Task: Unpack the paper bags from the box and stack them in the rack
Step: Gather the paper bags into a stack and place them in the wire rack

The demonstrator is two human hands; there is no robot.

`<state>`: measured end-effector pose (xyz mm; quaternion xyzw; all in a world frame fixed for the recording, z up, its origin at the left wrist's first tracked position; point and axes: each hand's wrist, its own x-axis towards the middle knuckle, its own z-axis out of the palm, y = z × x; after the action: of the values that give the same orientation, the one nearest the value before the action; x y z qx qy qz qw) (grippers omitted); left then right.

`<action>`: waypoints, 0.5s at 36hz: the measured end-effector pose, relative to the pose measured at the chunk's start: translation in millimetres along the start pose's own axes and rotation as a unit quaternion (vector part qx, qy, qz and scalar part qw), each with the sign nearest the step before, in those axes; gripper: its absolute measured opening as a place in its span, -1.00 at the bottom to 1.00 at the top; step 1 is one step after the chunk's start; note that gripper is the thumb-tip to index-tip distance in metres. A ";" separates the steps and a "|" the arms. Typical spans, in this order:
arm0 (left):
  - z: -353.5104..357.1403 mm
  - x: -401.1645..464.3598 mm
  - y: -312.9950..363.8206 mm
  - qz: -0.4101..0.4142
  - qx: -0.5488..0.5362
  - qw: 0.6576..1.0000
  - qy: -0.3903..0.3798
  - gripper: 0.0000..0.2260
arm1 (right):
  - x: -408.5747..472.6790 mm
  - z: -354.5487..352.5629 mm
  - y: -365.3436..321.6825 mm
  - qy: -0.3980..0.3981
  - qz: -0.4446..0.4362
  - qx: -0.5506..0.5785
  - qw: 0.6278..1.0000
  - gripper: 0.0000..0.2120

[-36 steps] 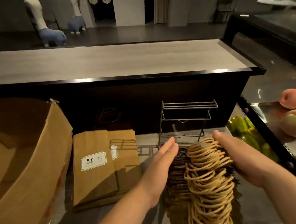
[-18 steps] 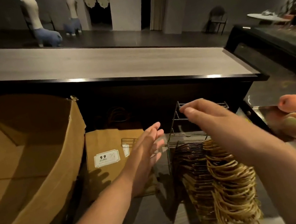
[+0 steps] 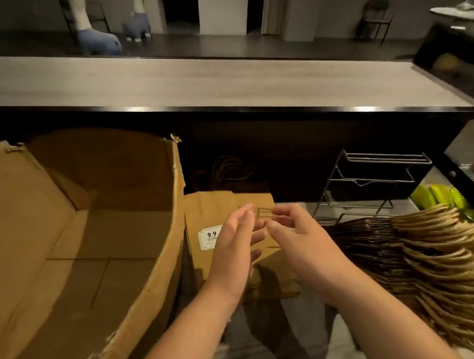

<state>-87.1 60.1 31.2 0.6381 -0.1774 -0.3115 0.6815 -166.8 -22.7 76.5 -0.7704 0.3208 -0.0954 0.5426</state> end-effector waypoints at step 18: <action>-19.5 45.8 -50.0 -0.068 0.029 0.983 0.171 -0.72 | 82.6 53.6 44.7 0.018 0.101 0.026 0.994 -0.63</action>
<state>-50.5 45.5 -27.3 0.7119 -0.0233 -0.2382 0.6602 -93.6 -39.7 -1.3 -0.7181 0.4043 -0.0621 0.5631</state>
